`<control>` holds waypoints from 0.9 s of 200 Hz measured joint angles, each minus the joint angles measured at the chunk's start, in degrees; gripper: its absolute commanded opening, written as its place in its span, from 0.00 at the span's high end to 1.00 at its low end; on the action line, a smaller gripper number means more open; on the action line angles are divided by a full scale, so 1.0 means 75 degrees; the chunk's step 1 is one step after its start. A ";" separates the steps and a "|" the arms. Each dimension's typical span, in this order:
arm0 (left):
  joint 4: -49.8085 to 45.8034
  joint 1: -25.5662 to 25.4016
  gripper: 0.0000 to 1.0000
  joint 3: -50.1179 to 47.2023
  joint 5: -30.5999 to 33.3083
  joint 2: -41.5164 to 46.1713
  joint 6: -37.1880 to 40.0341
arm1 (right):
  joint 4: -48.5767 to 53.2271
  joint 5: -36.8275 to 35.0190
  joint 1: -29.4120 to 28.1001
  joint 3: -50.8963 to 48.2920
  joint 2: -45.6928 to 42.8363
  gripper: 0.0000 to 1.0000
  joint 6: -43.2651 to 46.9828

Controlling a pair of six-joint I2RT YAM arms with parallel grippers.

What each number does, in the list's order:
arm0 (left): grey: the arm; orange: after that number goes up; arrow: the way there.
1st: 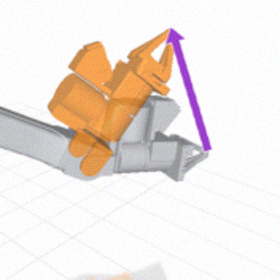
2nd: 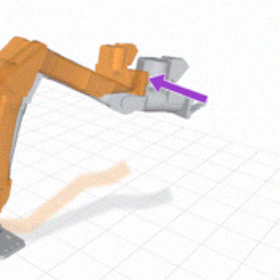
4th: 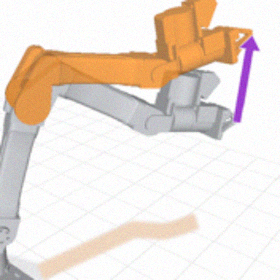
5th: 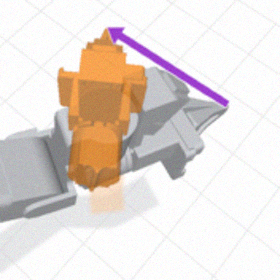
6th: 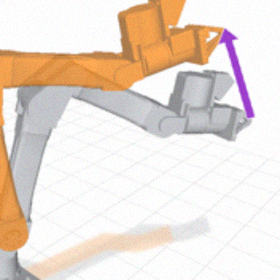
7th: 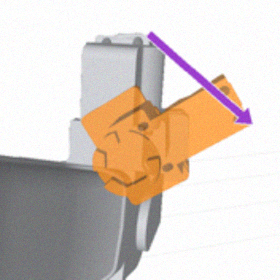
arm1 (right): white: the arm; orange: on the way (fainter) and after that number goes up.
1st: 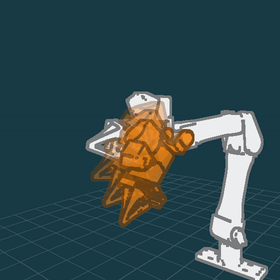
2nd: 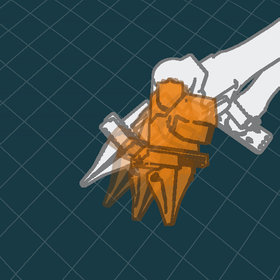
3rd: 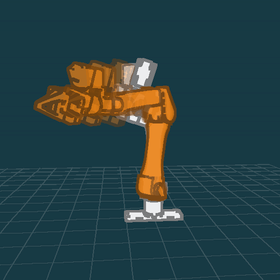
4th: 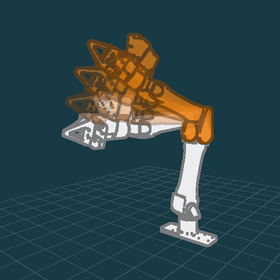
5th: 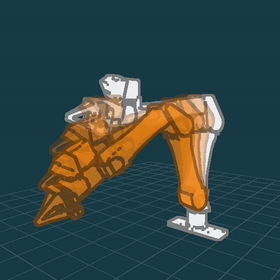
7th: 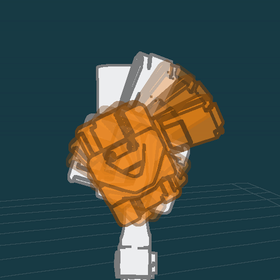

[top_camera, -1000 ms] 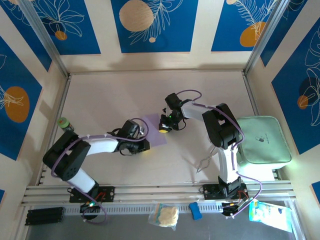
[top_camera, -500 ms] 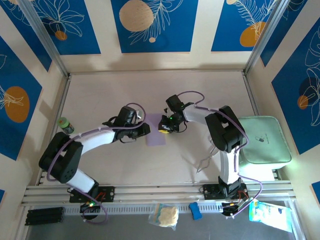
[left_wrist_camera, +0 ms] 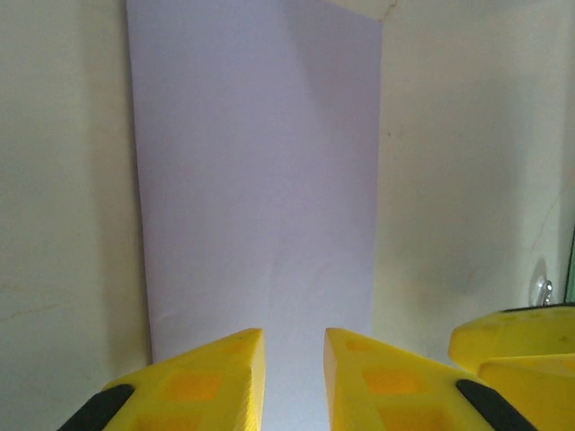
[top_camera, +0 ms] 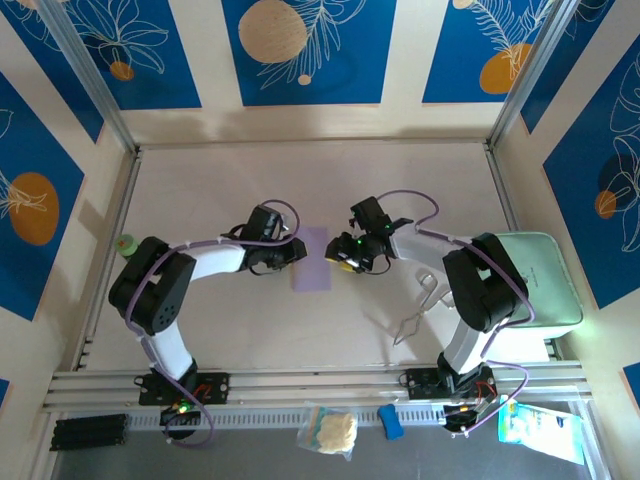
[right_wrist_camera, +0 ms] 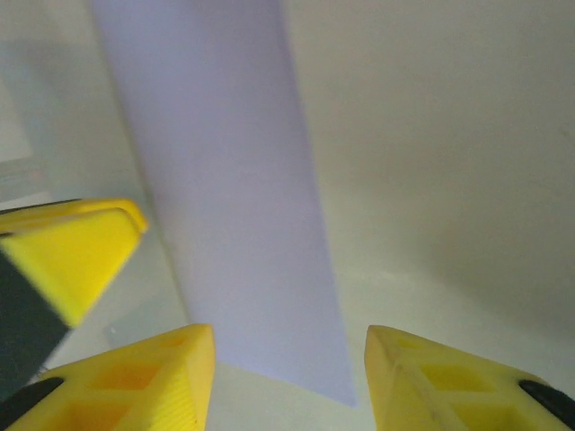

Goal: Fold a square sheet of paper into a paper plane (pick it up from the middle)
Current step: First fold the square sheet of paper in half at the center of the table, then fold the triangle a second time at the center of the table.

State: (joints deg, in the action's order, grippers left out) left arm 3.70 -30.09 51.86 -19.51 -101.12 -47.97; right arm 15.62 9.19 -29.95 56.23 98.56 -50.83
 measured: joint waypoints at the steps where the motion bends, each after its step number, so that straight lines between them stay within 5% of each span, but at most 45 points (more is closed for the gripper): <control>1: -0.0009 0.0003 0.76 0.0012 0.0003 -0.0009 -0.0003 | -0.0003 -0.0003 -0.0003 -0.0026 0.0000 0.51 -0.0006; 180: -0.0140 0.0061 0.79 0.0163 0.0358 -0.0487 -0.0463 | -0.0659 0.0061 -0.0498 -0.0501 0.0082 0.60 -0.0746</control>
State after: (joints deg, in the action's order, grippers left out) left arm 2.66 -29.63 53.08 -16.82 -104.77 -51.44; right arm 10.68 9.65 -33.69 52.47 99.18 -56.42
